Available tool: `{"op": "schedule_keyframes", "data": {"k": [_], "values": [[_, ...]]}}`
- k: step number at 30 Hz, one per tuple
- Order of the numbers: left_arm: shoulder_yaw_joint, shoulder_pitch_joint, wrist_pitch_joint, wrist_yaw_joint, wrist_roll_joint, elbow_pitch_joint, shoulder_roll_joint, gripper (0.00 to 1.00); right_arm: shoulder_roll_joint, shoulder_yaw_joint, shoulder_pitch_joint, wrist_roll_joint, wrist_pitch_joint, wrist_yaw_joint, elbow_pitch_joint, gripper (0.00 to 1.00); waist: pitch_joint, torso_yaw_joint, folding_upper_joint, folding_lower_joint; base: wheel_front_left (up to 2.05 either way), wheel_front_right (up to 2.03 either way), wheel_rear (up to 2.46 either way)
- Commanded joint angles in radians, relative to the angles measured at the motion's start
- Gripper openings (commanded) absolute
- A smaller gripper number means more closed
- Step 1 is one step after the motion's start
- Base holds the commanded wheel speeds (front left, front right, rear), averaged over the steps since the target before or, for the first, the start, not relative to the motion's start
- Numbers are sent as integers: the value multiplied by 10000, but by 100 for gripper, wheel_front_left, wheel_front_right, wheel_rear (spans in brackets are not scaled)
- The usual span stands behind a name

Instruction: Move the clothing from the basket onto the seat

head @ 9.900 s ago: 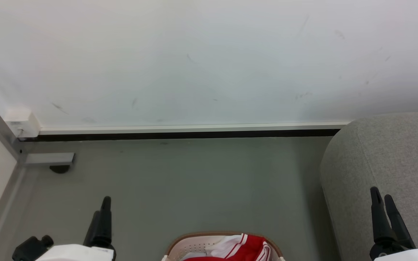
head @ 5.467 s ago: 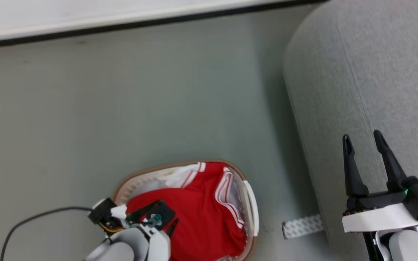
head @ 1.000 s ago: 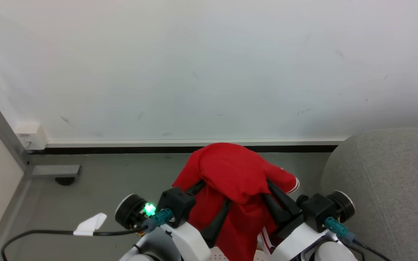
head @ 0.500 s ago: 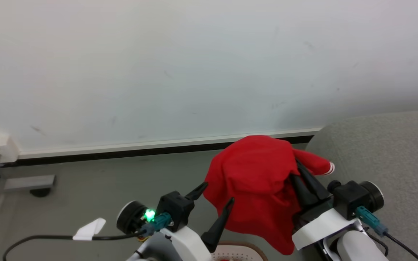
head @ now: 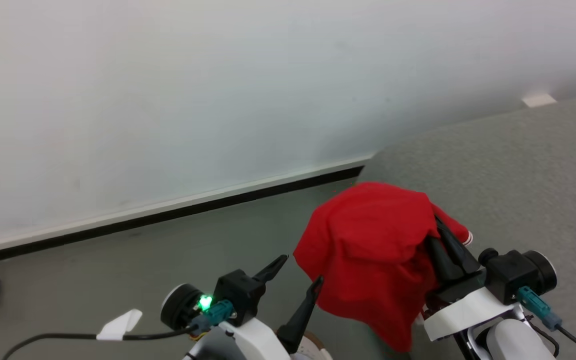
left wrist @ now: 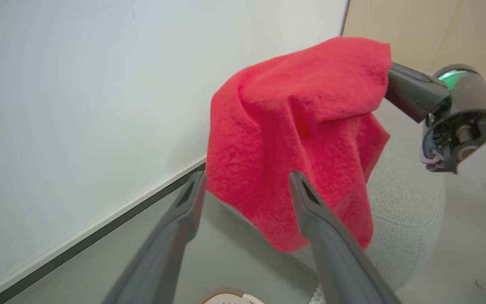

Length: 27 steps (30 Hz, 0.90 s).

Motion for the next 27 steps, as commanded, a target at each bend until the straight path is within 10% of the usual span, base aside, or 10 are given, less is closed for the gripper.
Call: {"op": "schedule_keyframes", "data": {"k": [1, 16, 27], "values": [[-3, 93, -27, -4, -52, -44, 58, 100, -66, -101, 56, -76, -30, -25, -96, 0, 151, -617, -1, 0, 0, 0, 0], [-122, -164, -126, -42, -9, -141, -19, 100, -201, -1013, 552, -378, 67, -23, -795, 0, 827, -2053, -1, 0, 0, 0, 0], [-272, -1452, 228, -583, 449, -558, 247, 100, 320, -3669, -718, -847, 375, -23, -1118, 0, 3153, -1272, -1, 0, 0, 0, 0]]}}
